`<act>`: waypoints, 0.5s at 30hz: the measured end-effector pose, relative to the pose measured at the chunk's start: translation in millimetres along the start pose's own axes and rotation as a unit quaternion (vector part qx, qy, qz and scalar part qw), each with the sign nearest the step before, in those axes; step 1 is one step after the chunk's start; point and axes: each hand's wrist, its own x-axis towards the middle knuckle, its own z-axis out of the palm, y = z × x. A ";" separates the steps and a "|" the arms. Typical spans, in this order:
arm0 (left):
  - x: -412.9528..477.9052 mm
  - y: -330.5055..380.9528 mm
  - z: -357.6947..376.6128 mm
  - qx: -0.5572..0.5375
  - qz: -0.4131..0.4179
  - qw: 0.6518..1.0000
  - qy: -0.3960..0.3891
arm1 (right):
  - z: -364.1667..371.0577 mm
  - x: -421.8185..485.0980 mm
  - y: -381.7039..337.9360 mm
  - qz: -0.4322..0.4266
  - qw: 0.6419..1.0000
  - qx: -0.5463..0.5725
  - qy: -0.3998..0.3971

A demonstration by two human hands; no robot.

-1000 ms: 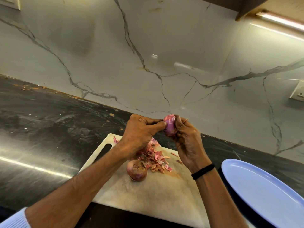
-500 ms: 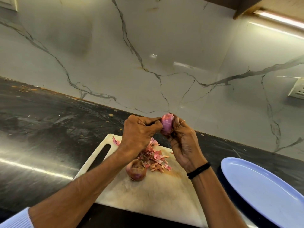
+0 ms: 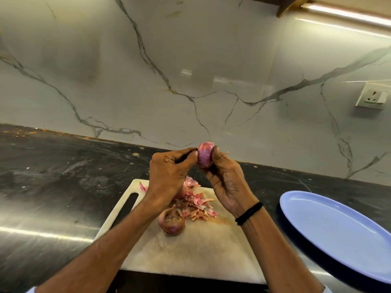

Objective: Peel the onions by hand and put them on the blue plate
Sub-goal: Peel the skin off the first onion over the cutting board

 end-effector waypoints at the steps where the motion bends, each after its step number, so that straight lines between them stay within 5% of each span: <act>1: -0.2 0.9 0.1 0.004 0.000 1.000 -0.002 | -0.1 -0.8 -0.5 0.002 1.000 0.003 -0.001; 15: -2.5 5.7 -0.6 0.015 -0.017 1.000 0.005 | -1.3 -1.4 -2.5 0.025 0.999 -0.040 -0.018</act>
